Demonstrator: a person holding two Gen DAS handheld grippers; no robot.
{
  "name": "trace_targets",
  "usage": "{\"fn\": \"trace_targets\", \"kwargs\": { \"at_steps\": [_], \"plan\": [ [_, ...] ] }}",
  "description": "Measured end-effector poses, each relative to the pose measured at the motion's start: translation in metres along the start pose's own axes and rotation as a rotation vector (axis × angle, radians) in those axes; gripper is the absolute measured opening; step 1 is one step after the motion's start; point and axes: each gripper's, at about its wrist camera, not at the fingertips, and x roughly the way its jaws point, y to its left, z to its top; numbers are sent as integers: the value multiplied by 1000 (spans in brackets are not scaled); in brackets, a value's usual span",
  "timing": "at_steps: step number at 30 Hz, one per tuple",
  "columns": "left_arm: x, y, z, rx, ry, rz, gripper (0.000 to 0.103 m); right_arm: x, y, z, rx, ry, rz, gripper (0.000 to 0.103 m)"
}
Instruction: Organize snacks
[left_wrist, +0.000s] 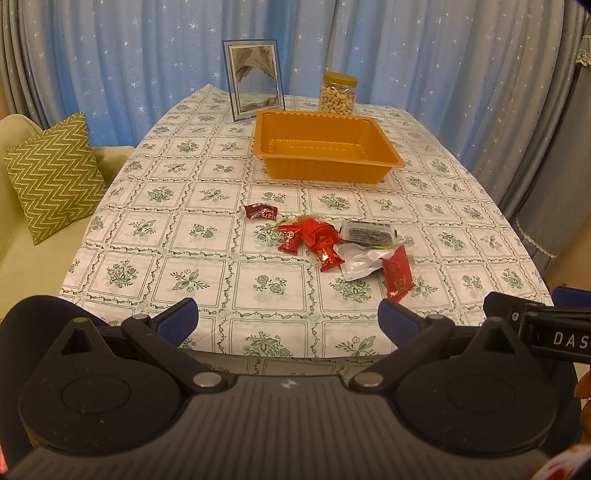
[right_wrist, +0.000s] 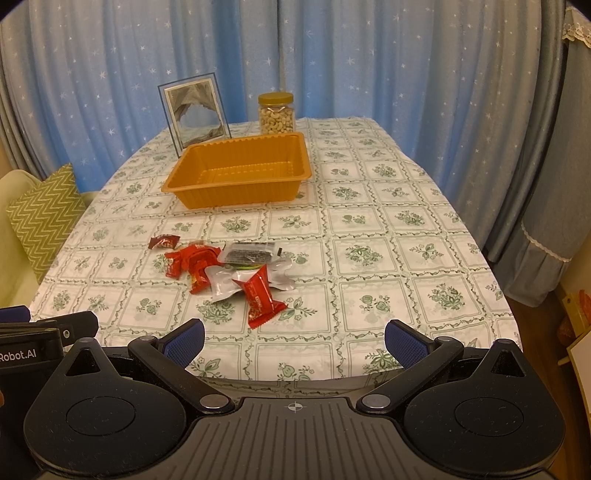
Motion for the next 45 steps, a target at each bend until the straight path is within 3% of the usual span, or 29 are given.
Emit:
{"fn": "trace_targets", "kwargs": {
  "at_steps": [32, 45],
  "plan": [
    [1, 5, -1, -20, 6, -15, 103, 3, -2, -1, 7, -8, 7, 103],
    [44, 14, 21, -43, 29, -70, 103, 37, -12, 0, -26, -68, 59, 103]
  ]
}}
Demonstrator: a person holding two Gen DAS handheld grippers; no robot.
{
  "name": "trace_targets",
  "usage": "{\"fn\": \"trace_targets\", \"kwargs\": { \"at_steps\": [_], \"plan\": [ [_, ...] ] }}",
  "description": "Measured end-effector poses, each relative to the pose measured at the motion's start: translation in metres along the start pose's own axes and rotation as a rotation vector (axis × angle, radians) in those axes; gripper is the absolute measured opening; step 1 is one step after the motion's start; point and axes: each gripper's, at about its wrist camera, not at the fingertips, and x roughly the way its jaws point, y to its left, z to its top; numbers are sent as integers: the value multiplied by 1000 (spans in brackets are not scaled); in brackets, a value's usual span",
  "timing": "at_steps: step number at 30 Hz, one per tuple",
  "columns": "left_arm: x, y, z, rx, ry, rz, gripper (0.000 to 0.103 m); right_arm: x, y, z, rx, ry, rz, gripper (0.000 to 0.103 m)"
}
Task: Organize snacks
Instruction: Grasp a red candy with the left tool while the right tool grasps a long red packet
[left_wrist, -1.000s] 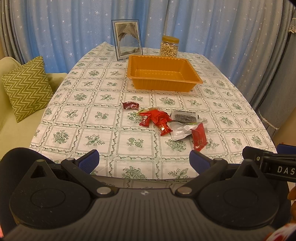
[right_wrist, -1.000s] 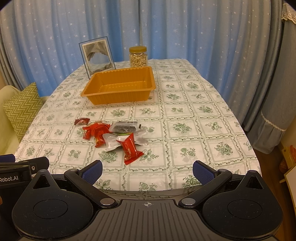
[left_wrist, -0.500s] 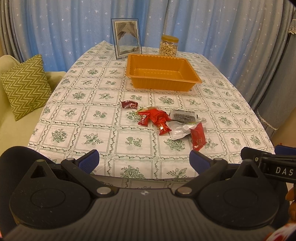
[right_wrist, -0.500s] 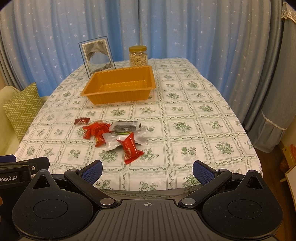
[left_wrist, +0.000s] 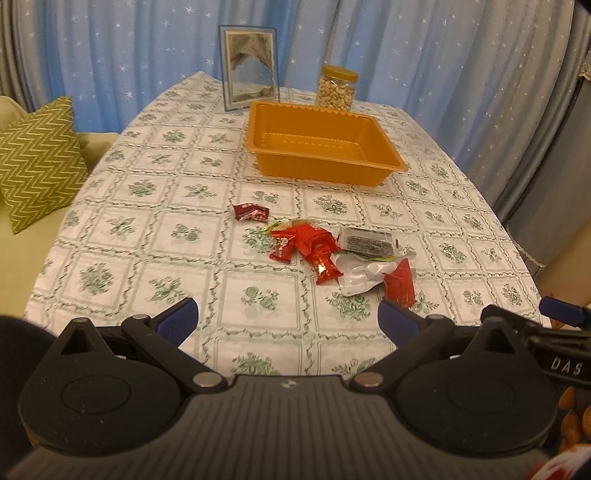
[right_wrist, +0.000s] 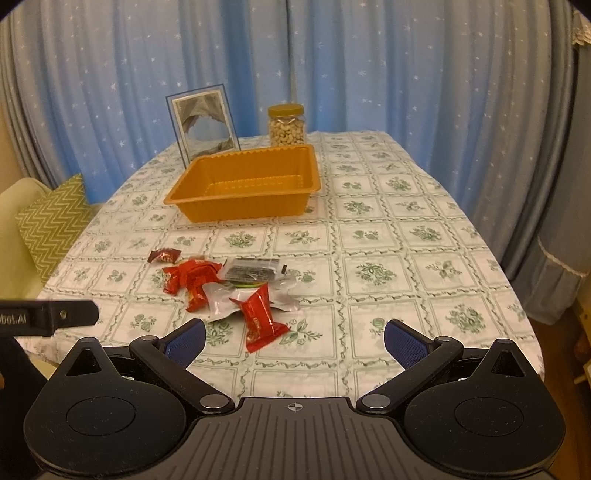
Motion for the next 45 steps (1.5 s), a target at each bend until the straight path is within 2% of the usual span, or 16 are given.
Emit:
{"fn": "trace_targets", "kwargs": {
  "at_steps": [9, 12, 20, 26, 28, 32, 36, 41, 45],
  "plan": [
    [47, -5, 15, 84, 5, -6, 103, 37, -3, -2, -57, -4, 38, 102],
    [61, -3, 18, 96, 8, -4, 100, 51, -5, -1, -64, 2, 53, 92],
    [98, 6, 27, 137, 12, -7, 91, 90, -1, -3, -90, 37, 91, 79],
    [122, 9, 28, 168, 19, -30, 86, 114, 5, -6, -138, 59, 106, 65],
    [127, 9, 28, 181, 16, -43, 84, 122, 9, -7, -166, 73, 110, 55],
    [136, 7, 26, 208, 10, -45, 81, 130, 13, -10, -194, 86, 123, 45],
    [141, 11, 24, 195, 7, -51, 77, 133, 16, -12, -210, 84, 128, 30],
    [147, 13, 22, 203, -2, -46, 70, 130, 16, -10, -192, 76, 125, 26],
    [153, 13, 24, 203, -18, -55, 56, 124, 16, -6, -177, 65, 117, 26]
  ]
}}
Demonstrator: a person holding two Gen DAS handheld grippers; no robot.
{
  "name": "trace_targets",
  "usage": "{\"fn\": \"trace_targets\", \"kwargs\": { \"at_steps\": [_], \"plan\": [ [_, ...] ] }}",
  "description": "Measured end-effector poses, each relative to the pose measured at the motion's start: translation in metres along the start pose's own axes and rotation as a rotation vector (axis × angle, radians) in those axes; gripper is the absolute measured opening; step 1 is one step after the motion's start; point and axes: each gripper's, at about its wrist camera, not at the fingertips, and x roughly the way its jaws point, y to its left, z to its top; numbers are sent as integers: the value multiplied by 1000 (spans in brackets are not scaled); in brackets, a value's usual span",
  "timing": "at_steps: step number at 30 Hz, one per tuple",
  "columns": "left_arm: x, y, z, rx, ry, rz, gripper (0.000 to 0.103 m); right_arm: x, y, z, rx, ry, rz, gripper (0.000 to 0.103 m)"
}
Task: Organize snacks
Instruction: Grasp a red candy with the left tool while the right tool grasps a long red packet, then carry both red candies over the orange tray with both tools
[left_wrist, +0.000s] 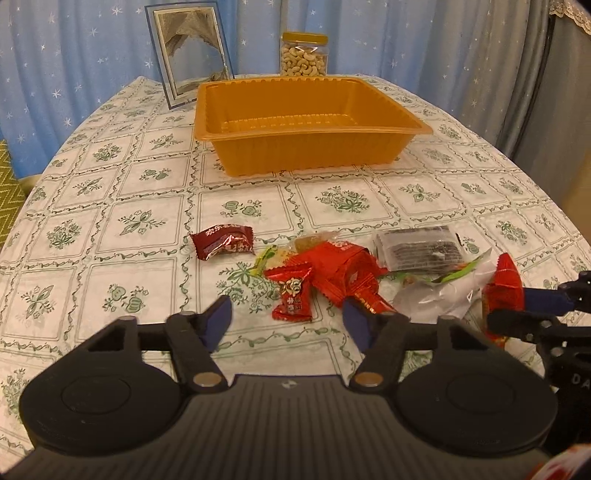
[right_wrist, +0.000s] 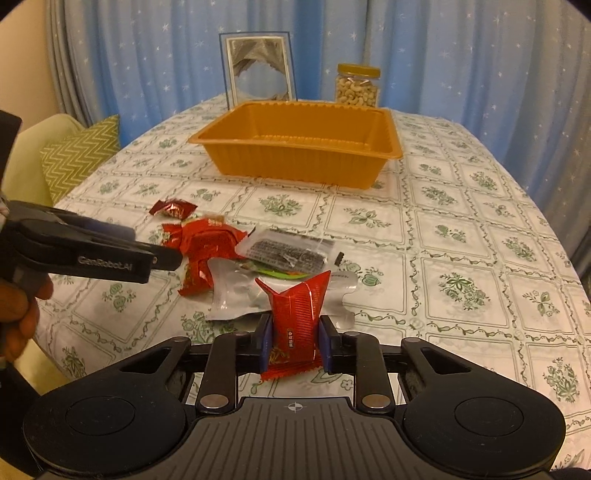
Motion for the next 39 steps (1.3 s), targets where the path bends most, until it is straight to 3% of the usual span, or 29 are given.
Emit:
{"fn": "trace_targets", "kwargs": {
  "at_steps": [9, 13, 14, 26, 39],
  "plan": [
    [14, -2, 0, 32, -12, 8, 22, -3, 1, 0, 11, 3, -17, 26],
    [11, -2, -1, 25, -11, 6, 19, -4, 1, 1, 20, 4, -22, 26],
    [9, -3, -1, 26, -11, 7, 14, -5, 0, 0, 23, 3, -23, 26],
    [-17, -14, 1, 27, -27, 0, 14, -24, 2, 10, 27, -29, -46, 26],
    [-52, -14, 29, -23, -36, -12, 14, -44, -1, 53, 58, -98, -34, 26]
  ]
}}
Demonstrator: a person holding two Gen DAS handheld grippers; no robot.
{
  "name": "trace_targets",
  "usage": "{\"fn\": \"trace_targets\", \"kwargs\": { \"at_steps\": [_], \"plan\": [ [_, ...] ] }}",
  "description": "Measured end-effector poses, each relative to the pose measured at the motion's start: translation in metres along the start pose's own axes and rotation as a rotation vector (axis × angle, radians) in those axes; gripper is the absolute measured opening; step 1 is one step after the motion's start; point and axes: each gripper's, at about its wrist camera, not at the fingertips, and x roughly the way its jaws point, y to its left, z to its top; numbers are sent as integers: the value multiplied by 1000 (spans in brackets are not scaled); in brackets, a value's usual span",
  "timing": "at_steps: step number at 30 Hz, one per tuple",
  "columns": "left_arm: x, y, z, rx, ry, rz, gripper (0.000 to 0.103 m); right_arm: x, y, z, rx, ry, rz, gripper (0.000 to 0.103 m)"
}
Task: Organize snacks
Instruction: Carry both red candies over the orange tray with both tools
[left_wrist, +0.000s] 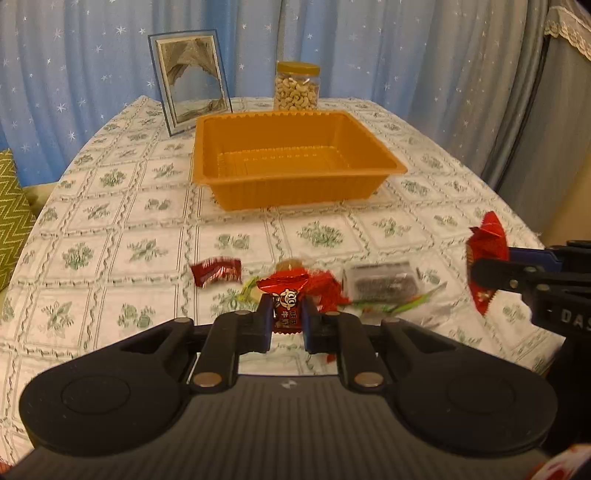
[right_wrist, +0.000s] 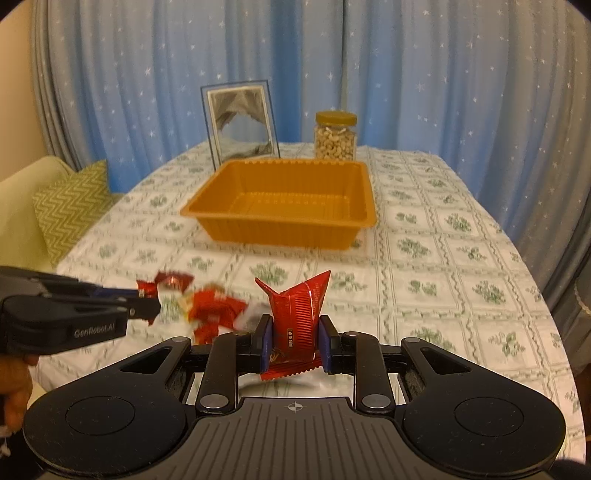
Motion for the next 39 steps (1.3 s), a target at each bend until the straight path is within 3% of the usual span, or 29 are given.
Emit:
{"fn": "trace_targets", "kwargs": {
  "at_steps": [8, 21, 39],
  "plan": [
    [0, 1, 56, 21, -55, -3, 14, 15, -13, 50, 20, -54, 8, 26],
    [60, 22, 118, 33, -91, -4, 14, 87, -45, 122, 71, -92, 10, 26],
    [149, 43, 165, -5, -58, -37, 14, 186, -66, 171, 141, -2, 53, 26]
  ]
}}
